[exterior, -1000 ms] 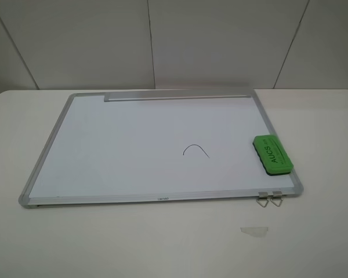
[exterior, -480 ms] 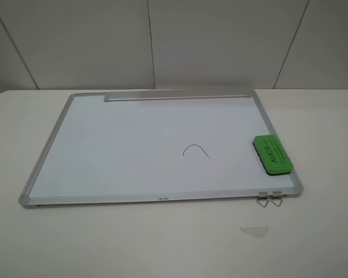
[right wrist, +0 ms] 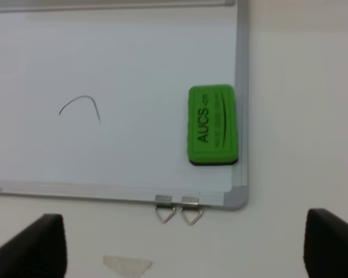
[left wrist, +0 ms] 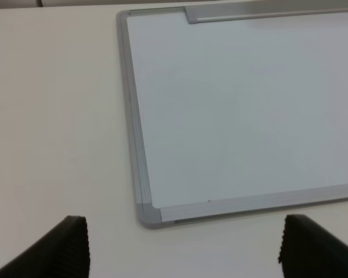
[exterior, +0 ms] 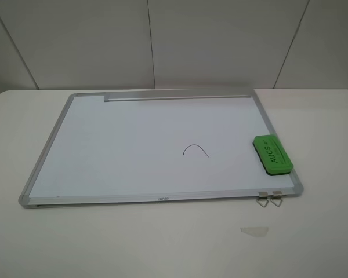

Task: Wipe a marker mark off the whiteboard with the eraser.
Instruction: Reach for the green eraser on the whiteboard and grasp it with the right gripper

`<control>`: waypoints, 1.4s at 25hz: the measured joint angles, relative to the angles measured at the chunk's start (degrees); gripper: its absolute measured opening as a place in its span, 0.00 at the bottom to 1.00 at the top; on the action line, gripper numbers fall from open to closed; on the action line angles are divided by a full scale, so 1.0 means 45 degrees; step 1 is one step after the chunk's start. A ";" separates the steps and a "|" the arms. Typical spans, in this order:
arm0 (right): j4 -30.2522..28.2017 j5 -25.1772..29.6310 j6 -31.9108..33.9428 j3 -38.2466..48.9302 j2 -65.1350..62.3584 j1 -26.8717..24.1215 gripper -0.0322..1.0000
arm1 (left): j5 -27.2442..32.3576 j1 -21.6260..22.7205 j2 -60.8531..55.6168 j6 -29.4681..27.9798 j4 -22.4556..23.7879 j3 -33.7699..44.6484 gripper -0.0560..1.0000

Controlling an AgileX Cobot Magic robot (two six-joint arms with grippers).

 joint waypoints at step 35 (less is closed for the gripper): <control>0.0830 -0.0952 -0.2178 -0.7014 1.8024 0.0000 0.82 | 0.0000 0.0000 0.0000 0.0000 0.0000 0.0000 0.70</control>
